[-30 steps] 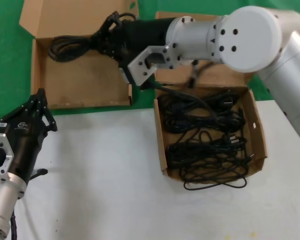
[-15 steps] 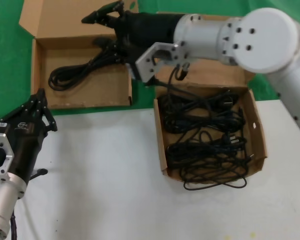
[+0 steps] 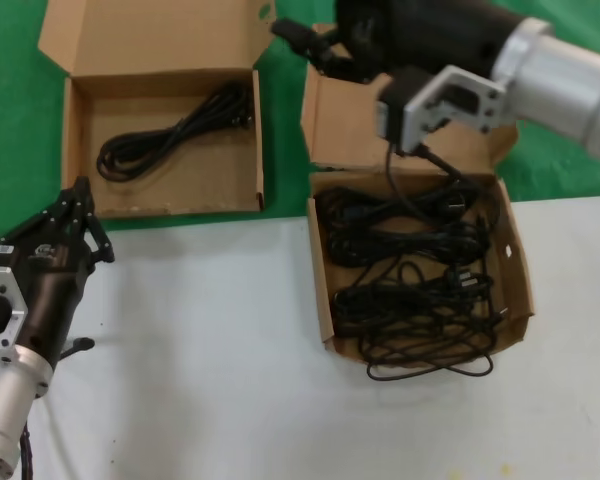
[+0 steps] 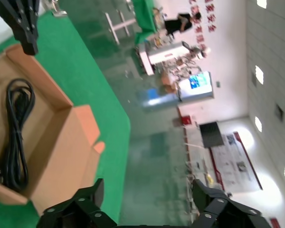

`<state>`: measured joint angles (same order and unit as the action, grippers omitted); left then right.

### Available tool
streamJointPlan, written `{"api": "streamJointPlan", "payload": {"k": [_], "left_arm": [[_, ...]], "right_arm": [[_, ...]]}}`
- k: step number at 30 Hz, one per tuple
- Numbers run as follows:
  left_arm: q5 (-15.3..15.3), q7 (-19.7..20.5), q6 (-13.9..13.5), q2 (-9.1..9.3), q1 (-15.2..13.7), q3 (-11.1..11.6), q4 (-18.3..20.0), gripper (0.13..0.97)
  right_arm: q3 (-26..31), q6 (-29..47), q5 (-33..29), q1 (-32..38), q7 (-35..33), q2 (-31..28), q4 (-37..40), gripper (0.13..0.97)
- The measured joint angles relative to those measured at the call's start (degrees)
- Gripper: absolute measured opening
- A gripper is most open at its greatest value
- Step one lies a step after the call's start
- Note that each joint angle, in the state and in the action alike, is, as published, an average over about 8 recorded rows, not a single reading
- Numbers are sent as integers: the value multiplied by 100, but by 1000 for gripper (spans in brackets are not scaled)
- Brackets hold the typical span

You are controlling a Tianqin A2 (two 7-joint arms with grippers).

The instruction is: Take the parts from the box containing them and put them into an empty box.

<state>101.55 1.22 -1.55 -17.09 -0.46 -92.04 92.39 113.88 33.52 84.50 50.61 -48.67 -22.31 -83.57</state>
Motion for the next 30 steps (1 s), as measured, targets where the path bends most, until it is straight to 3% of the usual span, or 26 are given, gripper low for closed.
{"api": "streamJointPlan", "payload": {"k": [12, 19, 30], "left_arm": [[3, -3, 3, 0, 1, 1, -1, 152], [15, -12, 14, -1, 4, 3, -7, 173], [38, -30, 37, -2, 11, 9, -17, 306]], "right_arm": [[-388, -634, 73, -640, 145, -160, -525, 820], [-522, -829, 204, -963, 486, -111, -545, 860], [-792, -1233, 469, -1615, 1188, -12, -587, 951]]}}
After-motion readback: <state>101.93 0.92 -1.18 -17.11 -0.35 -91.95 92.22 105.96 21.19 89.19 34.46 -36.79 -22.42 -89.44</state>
